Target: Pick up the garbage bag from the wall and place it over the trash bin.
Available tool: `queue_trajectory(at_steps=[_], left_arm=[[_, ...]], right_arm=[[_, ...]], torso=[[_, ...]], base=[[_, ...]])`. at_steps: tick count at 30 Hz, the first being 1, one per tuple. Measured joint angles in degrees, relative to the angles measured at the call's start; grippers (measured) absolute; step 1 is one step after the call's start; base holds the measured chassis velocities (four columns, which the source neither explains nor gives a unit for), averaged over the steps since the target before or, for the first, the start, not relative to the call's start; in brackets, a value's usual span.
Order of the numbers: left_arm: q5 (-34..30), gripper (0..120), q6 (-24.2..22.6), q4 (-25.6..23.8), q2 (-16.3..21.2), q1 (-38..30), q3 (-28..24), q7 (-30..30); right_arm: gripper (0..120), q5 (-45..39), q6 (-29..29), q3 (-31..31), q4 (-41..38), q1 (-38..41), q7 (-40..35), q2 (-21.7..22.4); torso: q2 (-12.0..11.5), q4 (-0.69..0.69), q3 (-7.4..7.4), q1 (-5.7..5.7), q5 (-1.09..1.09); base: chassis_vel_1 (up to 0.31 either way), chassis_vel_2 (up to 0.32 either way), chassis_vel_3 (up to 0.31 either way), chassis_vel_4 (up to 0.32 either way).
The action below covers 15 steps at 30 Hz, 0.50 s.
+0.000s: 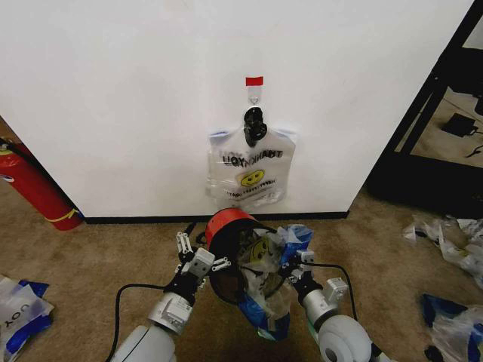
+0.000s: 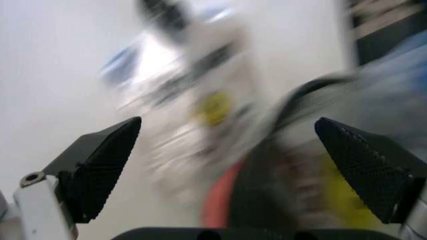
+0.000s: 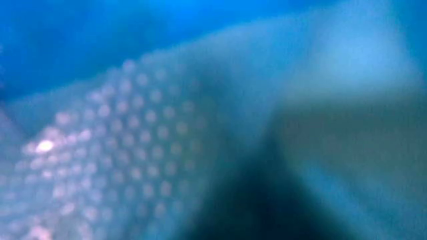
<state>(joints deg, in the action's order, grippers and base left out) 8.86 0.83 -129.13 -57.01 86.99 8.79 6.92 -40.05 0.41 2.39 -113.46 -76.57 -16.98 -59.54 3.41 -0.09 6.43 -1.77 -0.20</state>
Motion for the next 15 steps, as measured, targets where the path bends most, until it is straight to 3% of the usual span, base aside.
queue_trajectory(at_steps=[13, 15], left_arm=[[-0.6, 100, 1.5, -0.4, 0.3, 0.6, 0.1, -2.3], [5.6, 100, 12.5, 2.4, -0.5, 1.7, 0.3, -14.0]], right_arm=[[0, -0.3, -0.2, 0.0, 0.0, 0.1, -0.4, -0.1], [0, -5.4, -4.2, 0.6, -2.5, -0.8, -4.0, 0.1]], torso=[[0.0, 0.0, 0.0, 0.0, -0.01], [0.0, 0.0, 0.0, -0.01, 0.02]], base=[[0.0, 0.0, 0.0, 0.0], [0.0, 0.0, 0.0, 0.0]])
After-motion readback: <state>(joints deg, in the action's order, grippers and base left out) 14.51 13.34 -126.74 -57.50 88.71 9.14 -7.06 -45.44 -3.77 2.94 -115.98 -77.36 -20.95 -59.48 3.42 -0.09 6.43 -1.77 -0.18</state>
